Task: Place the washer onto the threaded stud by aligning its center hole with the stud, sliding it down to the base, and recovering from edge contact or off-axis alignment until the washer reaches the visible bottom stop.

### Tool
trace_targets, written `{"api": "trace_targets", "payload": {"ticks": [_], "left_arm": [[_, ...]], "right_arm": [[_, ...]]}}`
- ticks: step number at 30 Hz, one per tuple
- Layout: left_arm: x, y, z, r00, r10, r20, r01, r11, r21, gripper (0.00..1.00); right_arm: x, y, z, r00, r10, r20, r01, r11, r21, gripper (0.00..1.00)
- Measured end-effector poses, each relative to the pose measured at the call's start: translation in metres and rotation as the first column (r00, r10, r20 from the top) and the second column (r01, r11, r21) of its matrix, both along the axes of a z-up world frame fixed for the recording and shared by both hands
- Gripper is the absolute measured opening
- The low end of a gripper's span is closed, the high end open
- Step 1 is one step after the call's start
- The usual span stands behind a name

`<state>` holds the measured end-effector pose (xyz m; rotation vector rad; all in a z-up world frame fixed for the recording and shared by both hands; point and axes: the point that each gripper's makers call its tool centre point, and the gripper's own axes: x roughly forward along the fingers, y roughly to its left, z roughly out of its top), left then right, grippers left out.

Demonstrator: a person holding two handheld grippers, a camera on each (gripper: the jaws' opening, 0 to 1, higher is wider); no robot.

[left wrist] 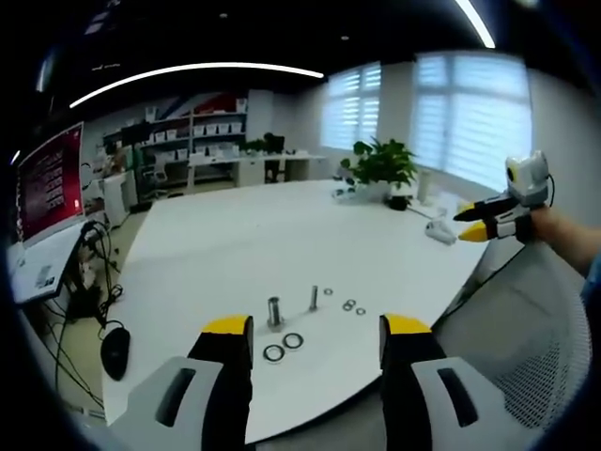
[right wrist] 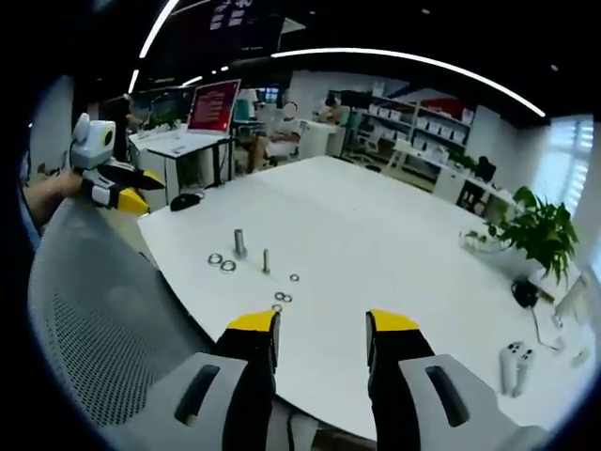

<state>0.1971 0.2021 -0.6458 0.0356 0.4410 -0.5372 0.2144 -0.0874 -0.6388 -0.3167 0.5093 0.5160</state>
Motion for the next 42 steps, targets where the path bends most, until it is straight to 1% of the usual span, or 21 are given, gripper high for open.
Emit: {"api": "trace_targets", "payload": {"ticks": [2,4,6,8,10,11,14,16,18,21,23,27,29,36,38,42], "left_arm": [[-0.001,-0.003,0.0,1.0,-0.01,0.008,0.01,1.0,0.013,0.52],[-0.002,-0.004,-0.001,1.0,-0.017,0.003,0.017,1.0,0.022,0.52],[-0.002,-0.003,0.0,1.0,-0.01,0.002,0.01,1.0,0.015,0.52],[-0.001,-0.002,0.001,1.0,-0.009,0.012,0.009,1.0,0.011,0.52],[-0.002,-0.004,-0.002,1.0,-0.018,-0.004,0.018,1.0,0.018,0.52],[-0.002,-0.004,-0.003,1.0,-0.021,-0.01,0.021,1.0,0.023,0.52],[-0.003,-0.004,-0.001,1.0,-0.018,0.0,0.018,1.0,0.022,0.51],[-0.003,-0.004,-0.002,1.0,-0.017,-0.007,0.017,1.0,0.019,0.51],[-0.003,-0.004,-0.002,1.0,-0.017,-0.009,0.018,1.0,0.02,0.51],[-0.003,-0.004,-0.001,1.0,-0.021,-0.002,0.021,1.0,0.013,0.51],[-0.002,-0.005,0.002,1.0,-0.02,0.008,0.02,1.0,0.002,0.51],[-0.002,-0.004,0.0,1.0,-0.019,0.002,0.019,1.0,0.005,0.52],[-0.002,-0.004,0.001,1.0,-0.019,0.002,0.019,1.0,0.002,0.52],[-0.002,-0.006,0.0,1.0,-0.028,0.001,0.028,1.0,-0.001,0.51],[-0.002,-0.006,0.002,1.0,-0.029,0.009,0.029,1.0,0.0,0.51],[-0.002,-0.006,0.004,0.999,-0.027,0.024,0.027,1.0,0.005,0.51]], "right_arm": [[0.0,-0.002,-0.003,1.0,0.002,-0.008,-0.002,1.0,-0.015,0.39],[0.0,-0.002,-0.004,1.0,0.006,-0.015,-0.006,1.0,-0.022,0.38],[-0.001,-0.003,-0.006,1.0,0.005,-0.027,-0.006,1.0,-0.023,0.37],[-0.001,-0.002,-0.006,1.0,0.005,-0.024,-0.006,1.0,-0.017,0.37],[-0.001,-0.002,-0.006,1.0,0.007,-0.028,-0.007,1.0,-0.021,0.37],[-0.001,-0.002,-0.007,1.0,0.008,-0.029,-0.009,1.0,-0.03,0.37],[-0.002,-0.001,-0.009,0.999,0.015,-0.032,-0.016,0.999,-0.049,0.37],[-0.002,-0.001,-0.009,0.999,0.015,-0.029,-0.017,0.998,-0.064,0.37],[-0.002,0.0,-0.011,0.999,0.025,-0.029,-0.028,0.994,-0.104,0.37],[-0.003,0.002,-0.014,0.999,0.04,-0.035,-0.044,0.989,-0.141,0.37],[-0.003,0.002,-0.014,0.998,0.042,-0.041,-0.047,0.989,-0.137,0.37],[-0.004,0.0,-0.017,0.998,0.033,-0.057,-0.04,0.991,-0.13,0.36],[-0.004,0.001,-0.019,0.997,0.038,-0.066,-0.047,0.989,-0.141,0.35],[-0.005,-0.002,-0.028,0.994,0.035,-0.106,-0.054,0.982,-0.183,0.35],[-0.005,-0.003,-0.029,0.993,0.032,-0.111,-0.053,0.979,-0.196,0.35],[-0.007,0.0,-0.03,0.991,0.051,-0.121,-0.075,0.978,-0.196,0.35]]}}
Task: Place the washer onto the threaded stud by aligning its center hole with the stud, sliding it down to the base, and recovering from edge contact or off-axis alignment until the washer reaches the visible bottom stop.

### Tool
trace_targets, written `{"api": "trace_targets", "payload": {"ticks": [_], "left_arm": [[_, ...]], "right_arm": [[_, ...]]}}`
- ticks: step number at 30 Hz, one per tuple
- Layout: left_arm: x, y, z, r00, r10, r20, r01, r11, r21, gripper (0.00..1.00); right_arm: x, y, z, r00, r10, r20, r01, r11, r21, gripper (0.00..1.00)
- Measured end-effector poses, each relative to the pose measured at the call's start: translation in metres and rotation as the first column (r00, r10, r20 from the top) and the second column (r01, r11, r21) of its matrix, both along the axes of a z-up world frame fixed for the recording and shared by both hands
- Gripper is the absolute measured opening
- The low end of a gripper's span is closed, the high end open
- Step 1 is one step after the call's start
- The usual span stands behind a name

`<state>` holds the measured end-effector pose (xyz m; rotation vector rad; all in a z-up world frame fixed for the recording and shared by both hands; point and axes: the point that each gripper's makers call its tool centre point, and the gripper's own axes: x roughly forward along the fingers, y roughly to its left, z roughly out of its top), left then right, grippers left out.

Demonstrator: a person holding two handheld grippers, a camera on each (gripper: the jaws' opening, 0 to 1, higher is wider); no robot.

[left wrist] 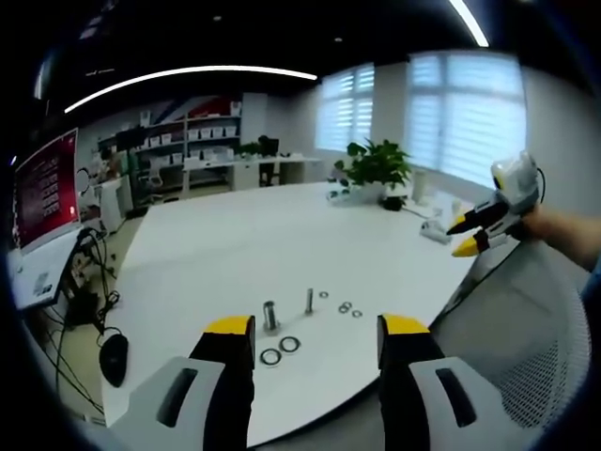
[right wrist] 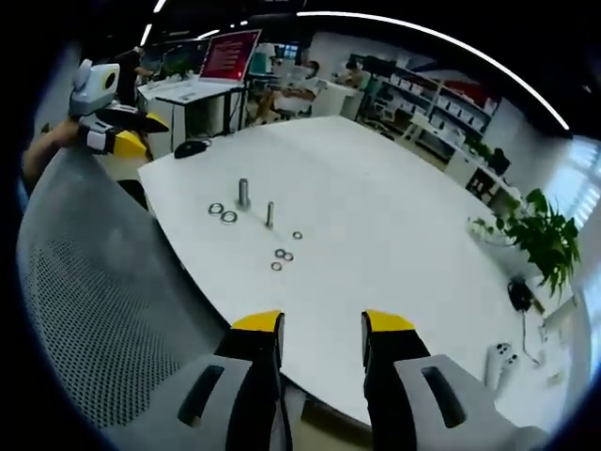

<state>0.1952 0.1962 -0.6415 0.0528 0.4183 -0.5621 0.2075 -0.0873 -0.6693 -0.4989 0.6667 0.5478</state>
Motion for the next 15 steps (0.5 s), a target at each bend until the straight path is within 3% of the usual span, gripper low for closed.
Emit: {"api": "trace_targets", "payload": {"ticks": [4,6,15], "left_arm": [[0.0,0.002,-0.001,1.0,0.0,0.007,0.0,1.0,0.025,0.51],[0.001,0.001,0.005,0.997,-0.033,0.075,0.028,0.997,0.074,0.51],[0.001,0.008,-0.004,1.0,0.011,0.016,-0.012,0.998,0.059,0.48]], "right_arm": [[-0.001,0.003,-0.001,1.0,0.014,-0.011,-0.014,1.0,0.005,0.35],[-0.002,0.007,-0.001,0.999,0.037,-0.017,-0.037,0.999,0.012,0.35],[-0.01,0.027,-0.003,0.987,0.154,-0.036,-0.154,0.988,0.018,0.35]]}}
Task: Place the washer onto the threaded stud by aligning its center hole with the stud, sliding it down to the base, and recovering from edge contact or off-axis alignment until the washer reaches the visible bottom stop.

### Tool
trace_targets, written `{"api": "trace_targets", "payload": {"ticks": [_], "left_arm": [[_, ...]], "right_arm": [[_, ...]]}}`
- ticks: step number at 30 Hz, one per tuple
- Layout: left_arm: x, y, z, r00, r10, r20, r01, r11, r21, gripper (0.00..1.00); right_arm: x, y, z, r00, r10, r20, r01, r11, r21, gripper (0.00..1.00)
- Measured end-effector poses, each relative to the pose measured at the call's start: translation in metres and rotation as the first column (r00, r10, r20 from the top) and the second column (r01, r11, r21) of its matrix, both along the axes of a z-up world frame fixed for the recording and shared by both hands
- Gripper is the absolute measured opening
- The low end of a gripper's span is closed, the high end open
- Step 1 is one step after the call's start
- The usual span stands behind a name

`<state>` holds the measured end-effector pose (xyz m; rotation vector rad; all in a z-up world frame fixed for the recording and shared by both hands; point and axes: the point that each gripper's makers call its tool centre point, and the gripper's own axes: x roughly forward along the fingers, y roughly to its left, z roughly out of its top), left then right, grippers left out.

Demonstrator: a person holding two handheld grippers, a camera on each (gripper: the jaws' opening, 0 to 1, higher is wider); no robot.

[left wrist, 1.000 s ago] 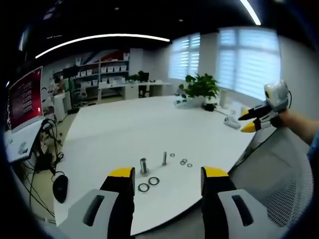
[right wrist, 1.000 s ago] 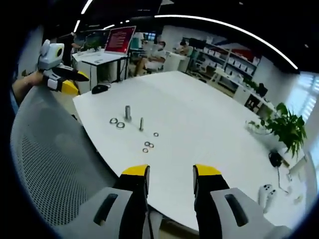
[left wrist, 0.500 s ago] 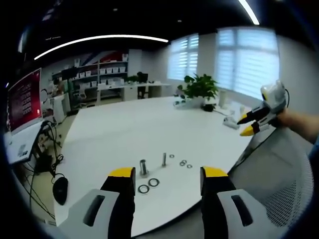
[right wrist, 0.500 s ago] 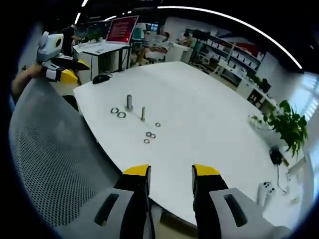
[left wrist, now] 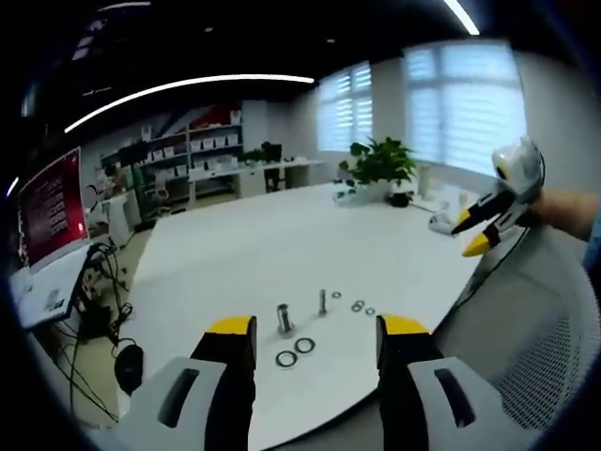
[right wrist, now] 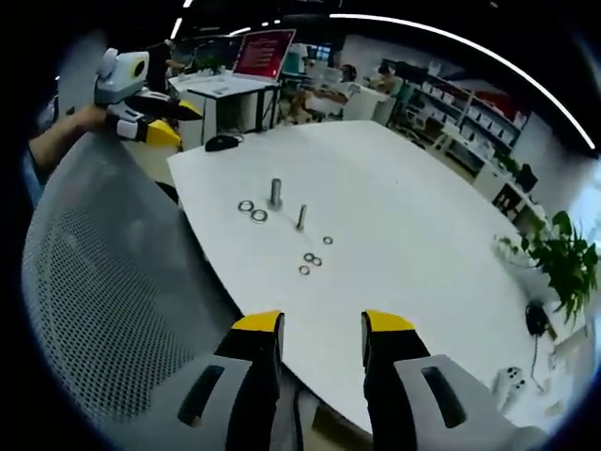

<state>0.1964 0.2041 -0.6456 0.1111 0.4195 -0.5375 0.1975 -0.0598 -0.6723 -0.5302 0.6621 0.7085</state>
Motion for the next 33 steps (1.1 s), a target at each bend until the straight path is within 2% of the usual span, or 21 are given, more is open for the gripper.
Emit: {"api": "trace_targets", "payload": {"ticks": [1,3,7,10,11,12,14,17,18,20,21,23,26,29,31,33], "left_arm": [[-0.001,0.0,-0.001,1.0,-0.004,-0.006,0.004,1.0,0.004,0.47],[-0.001,-0.001,-0.003,1.0,-0.009,-0.013,0.009,1.0,0.01,0.47],[0.003,0.005,-0.003,1.0,0.02,-0.007,-0.02,1.0,0.017,0.48],[0.005,0.009,-0.004,0.999,0.052,-0.012,-0.052,0.999,0.015,0.51],[0.004,0.009,-0.004,0.999,0.049,-0.014,-0.048,0.999,0.015,0.51],[0.003,0.008,-0.004,0.999,0.04,-0.011,-0.04,0.999,0.011,0.51],[0.003,0.011,-0.008,0.998,0.057,-0.025,-0.056,0.998,0.03,0.52],[0.002,0.013,-0.01,0.996,0.078,-0.04,-0.076,0.997,0.032,0.53],[0.002,0.014,-0.01,0.995,0.086,-0.04,-0.084,0.995,0.047,0.52],[0.0,0.011,-0.012,0.998,0.053,-0.026,-0.051,0.994,0.092,0.51],[-0.001,0.01,-0.016,0.998,0.045,-0.046,-0.04,0.994,0.102,0.51],[-0.003,0.012,-0.024,0.995,0.043,-0.086,-0.032,0.993,0.117,0.51],[-0.002,0.011,-0.026,0.994,0.036,-0.101,-0.023,0.992,0.128,0.51],[-0.003,0.012,-0.031,0.991,0.039,-0.125,-0.02,0.988,0.151,0.49],[-0.001,0.009,-0.023,0.997,0.013,-0.078,-0.002,0.989,0.147,0.44],[-0.001,0.009,-0.02,0.997,0.017,-0.071,-0.009,0.992,0.123,0.43]], "right_arm": [[0.001,0.001,0.001,1.0,0.001,0.005,-0.001,1.0,-0.003,0.35],[0.002,0.0,0.0,0.999,0.03,0.028,-0.028,0.997,-0.066,0.35],[-0.004,0.007,0.0,0.996,0.081,0.036,-0.078,0.995,-0.069,0.35],[-0.004,0.007,-0.003,0.996,0.082,0.038,-0.079,0.993,-0.091,0.35],[-0.004,0.003,-0.006,0.996,0.088,0.035,-0.082,0.985,-0.151,0.35],[-0.004,0.004,-0.007,0.993,0.114,0.033,-0.106,0.978,-0.177,0.35],[-0.006,0.013,-0.005,0.99,0.136,0.042,-0.129,0.98,-0.15,0.35],[-0.009,0.013,-0.005,0.988,0.152,0.031,-0.147,0.98,-0.133,0.35],[-0.009,0.014,-0.002,0.987,0.154,0.034,-0.15,0.983,-0.104,0.35],[-0.01,0.021,0.004,0.986,0.159,0.046,-0.158,0.987,-0.035,0.34],[-0.01,0.023,0.006,0.985,0.163,0.049,-0.163,0.987,-0.014,0.34],[-0.011,0.024,0.008,0.984,0.171,0.055,-0.171,0.985,-0.016,0.34],[-0.011,0.026,0.008,0.98,0.186,0.068,-0.184,0.982,-0.031,0.34],[-0.01,0.024,0.007,0.982,0.179,0.055,-0.177,0.984,-0.026,0.33],[-0.008,0.022,0.005,0.987,0.158,0.03,-0.158,0.987,0.002,0.33],[-0.005,0.018,0.006,0.992,0.12,0.026,-0.121,0.992,0.021,0.33]]}}
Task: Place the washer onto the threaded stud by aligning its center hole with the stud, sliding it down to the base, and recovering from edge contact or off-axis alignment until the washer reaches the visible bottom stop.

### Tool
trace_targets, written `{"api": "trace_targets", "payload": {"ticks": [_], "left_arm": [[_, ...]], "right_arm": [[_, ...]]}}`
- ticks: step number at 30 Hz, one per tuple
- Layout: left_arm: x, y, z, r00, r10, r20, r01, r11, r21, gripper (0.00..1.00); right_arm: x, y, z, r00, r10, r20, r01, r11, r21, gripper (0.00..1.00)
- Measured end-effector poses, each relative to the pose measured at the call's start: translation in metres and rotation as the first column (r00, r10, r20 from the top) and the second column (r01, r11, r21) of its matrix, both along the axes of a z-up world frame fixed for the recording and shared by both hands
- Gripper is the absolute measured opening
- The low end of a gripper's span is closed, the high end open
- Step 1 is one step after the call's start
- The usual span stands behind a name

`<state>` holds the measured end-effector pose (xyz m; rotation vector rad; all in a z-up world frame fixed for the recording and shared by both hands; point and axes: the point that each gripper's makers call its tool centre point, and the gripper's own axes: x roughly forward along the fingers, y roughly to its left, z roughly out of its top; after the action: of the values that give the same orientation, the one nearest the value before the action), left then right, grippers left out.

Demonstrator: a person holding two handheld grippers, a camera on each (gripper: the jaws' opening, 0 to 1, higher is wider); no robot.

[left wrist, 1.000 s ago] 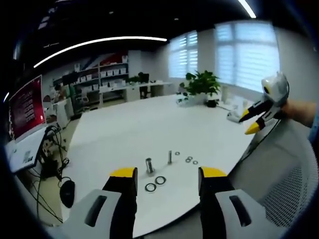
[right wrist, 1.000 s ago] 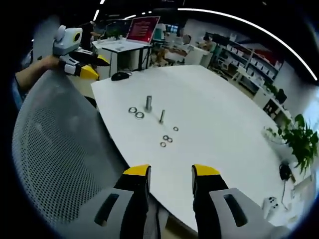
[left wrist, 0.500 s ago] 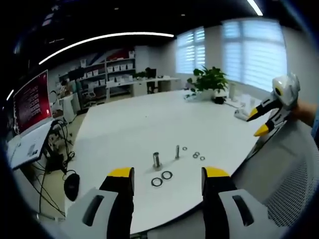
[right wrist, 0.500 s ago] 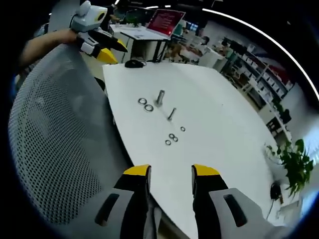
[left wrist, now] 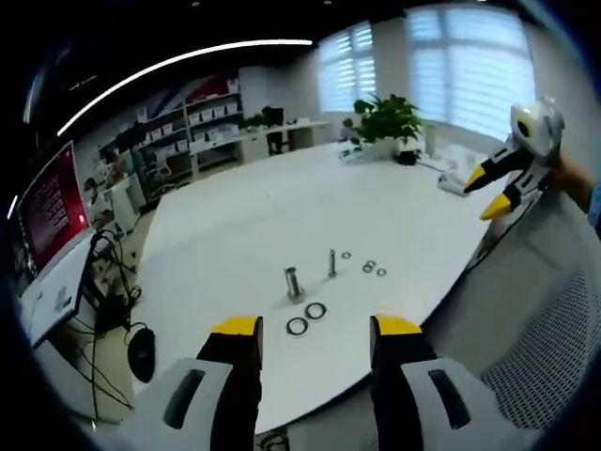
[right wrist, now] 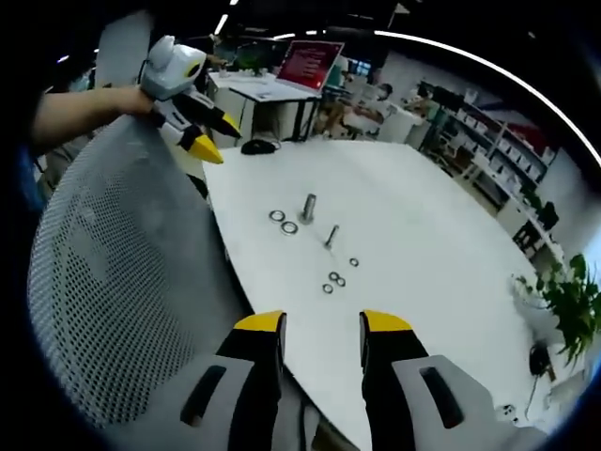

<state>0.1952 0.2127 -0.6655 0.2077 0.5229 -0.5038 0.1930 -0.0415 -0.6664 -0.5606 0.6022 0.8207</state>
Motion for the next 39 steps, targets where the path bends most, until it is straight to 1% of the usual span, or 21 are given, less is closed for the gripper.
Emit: {"api": "trace_targets", "payload": {"ticks": [3,6,7,8,9,11,13,17,19,21,23,24,25,26,28,32,35,36,37,38,39], "left_arm": [[-0.001,-0.001,-0.003,1.0,0.003,-0.023,-0.004,1.0,-0.01,0.43],[-0.003,-0.002,-0.001,1.0,-0.001,-0.009,0.0,1.0,-0.019,0.42],[-0.003,-0.002,0.001,1.0,0.0,-0.003,0.0,1.0,-0.028,0.42],[-0.003,-0.001,0.002,1.0,0.008,0.001,-0.008,0.999,-0.04,0.42],[-0.002,0.0,0.002,1.0,0.014,0.002,-0.014,0.999,-0.045,0.41],[-0.001,0.001,0.004,1.0,0.025,0.007,-0.024,0.998,-0.055,0.39],[-0.001,-0.002,0.007,1.0,0.009,0.024,-0.008,0.998,-0.062,0.39],[-0.004,-0.005,0.005,1.0,-0.015,0.017,0.016,0.998,-0.059,0.39],[-0.006,-0.008,0.005,0.999,-0.036,0.017,0.037,0.997,-0.062,0.38],[-0.005,-0.005,0.004,1.0,-0.02,0.006,0.021,0.997,-0.073,0.37],[-0.005,-0.004,0.008,0.999,-0.014,0.029,0.016,0.998,-0.058,0.37],[-0.005,-0.005,0.008,0.999,-0.015,0.036,0.017,0.998,-0.058,0.37],[-0.005,-0.005,0.008,0.999,-0.019,0.033,0.021,0.998,-0.059,0.37],[-0.006,-0.006,0.006,1.0,-0.02,0.02,0.021,0.998,-0.063,0.36],[-0.007,-0.004,0.004,1.0,-0.01,0.006,0.01,0.998,-0.062,0.36],[-0.005,-0.001,0.006,1.0,0.004,0.022,-0.003,0.999,-0.05,0.39],[-0.008,0.0,0.002,1.0,0.006,-0.005,-0.006,0.999,-0.047,0.38],[-0.008,0.001,0.002,1.0,0.009,-0.006,-0.01,0.999,-0.047,0.38],[-0.007,0.001,0.003,1.0,0.013,-0.002,-0.013,0.999,-0.049,0.38],[-0.006,0.001,0.003,1.0,0.013,-0.001,-0.013,0.999,-0.048,0.38],[-0.006,0.002,0.002,1.0,0.013,-0.002,-0.014,0.999,-0.038,0.38]], "right_arm": [[0.003,-0.007,-0.001,0.999,-0.038,0.015,0.038,0.999,-0.027,0.33],[0.005,-0.01,-0.001,0.998,-0.052,0.025,0.053,0.998,-0.04,0.33],[0.007,-0.015,-0.004,0.995,-0.095,0.011,0.096,0.995,-0.035,0.33],[0.007,-0.026,-0.009,0.988,-0.152,-0.028,0.15,0.987,-0.056,0.33],[0.01,-0.032,-0.009,0.98,-0.193,-0.044,0.191,0.981,-0.035,0.33],[0.013,-0.033,-0.002,0.971,-0.234,-0.054,0.237,0.97,0.054,0.33],[0.014,-0.039,-0.001,0.963,-0.265,-0.048,0.267,0.962,0.055,0.33],[0.008,-0.044,-0.001,0.968,-0.251,-0.022,0.252,0.968,0.008,0.34],[0.004,-0.054,0.001,0.966,-0.257,0.007,0.256,0.966,0.03,0.34],[-0.006,-0.057,-0.005,0.963,-0.266,-0.033,0.267,0.963,0.03,0.35],[-0.009,-0.053,-0.001,0.958,-0.285,-0.029,0.287,0.955,0.078,0.35],[-0.011,-0.047,0.002,0.96,-0.28,-0.019,0.28,0.954,0.104,0.34],[-0.011,-0.045,0.003,0.961,-0.278,-0.002,0.277,0.956,0.102,0.34],[-0.007,-0.048,0.005,0.959,-0.28,0.054,0.277,0.959,0.058,0.34],[-0.004,-0.05,0.006,0.955,-0.279,0.097,0.279,0.96,0.012,0.34],[-0.005,-0.048,0.002,0.959,-0.274,0.071,0.272,0.962,0.025,0.34],[-0.005,-0.047,0.001,0.959,-0.275,0.067,0.273,0.961,0.041,0.33],[-0.005,-0.046,-0.001,0.959,-0.277,0.055,0.274,0.96,0.054,0.31],[-0.006,-0.044,-0.004,0.958,-0.285,0.021,0.282,0.955,0.087,0.31],[-0.005,-0.043,-0.005,0.956,-0.294,0.004,0.292,0.951,0.102,0.3],[-0.003,-0.046,-0.007,0.954,-0.301,-0.004,0.3,0.949,0.099,0.28]]}}
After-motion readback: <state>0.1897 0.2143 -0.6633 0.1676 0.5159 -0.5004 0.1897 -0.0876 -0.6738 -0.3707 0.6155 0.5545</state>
